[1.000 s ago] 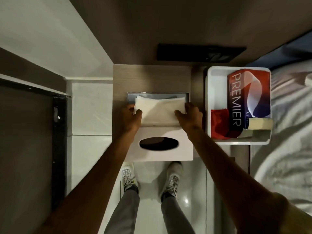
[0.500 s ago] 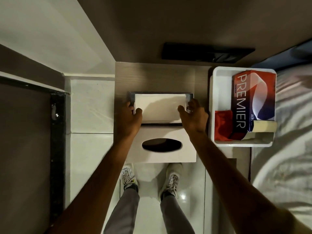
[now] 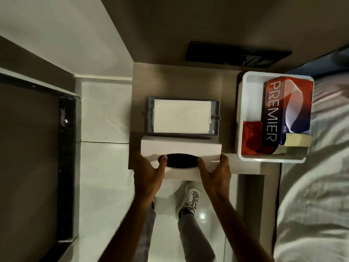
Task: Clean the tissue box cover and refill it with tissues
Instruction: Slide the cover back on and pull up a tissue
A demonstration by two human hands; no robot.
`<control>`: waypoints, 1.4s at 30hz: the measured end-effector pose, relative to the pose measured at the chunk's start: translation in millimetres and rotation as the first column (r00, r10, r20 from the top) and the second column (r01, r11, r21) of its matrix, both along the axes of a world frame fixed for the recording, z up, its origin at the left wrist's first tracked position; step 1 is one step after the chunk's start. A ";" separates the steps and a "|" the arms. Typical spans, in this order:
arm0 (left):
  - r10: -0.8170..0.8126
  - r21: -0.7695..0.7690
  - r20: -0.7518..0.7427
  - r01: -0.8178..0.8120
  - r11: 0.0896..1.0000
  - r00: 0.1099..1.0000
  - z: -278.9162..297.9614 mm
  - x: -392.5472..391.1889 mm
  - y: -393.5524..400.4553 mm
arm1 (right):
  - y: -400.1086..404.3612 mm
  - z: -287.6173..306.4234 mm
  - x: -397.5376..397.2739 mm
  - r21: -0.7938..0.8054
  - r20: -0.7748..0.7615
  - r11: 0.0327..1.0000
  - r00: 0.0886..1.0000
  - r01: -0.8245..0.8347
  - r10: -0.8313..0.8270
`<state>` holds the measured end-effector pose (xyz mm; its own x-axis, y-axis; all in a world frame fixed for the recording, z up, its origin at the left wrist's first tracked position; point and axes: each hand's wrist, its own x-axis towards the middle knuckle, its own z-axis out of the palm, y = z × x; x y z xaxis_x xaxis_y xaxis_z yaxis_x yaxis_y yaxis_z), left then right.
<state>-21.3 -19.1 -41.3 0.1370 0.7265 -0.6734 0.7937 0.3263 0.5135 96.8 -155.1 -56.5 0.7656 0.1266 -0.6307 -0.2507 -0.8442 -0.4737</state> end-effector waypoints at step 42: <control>-0.295 0.126 -0.182 0.320 0.939 0.938 -30.4 83.4 86.0 | 83.9 -16.6 95.8 0.018 0.087 0.990 0.987 -0.138 0.136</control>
<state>62.1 66.8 -71.7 0.2713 0.7607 -0.5897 0.9173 -0.0186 0.3979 192.6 -71.2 -73.1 0.7910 0.2483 -0.5591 -0.0909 -0.8561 -0.5088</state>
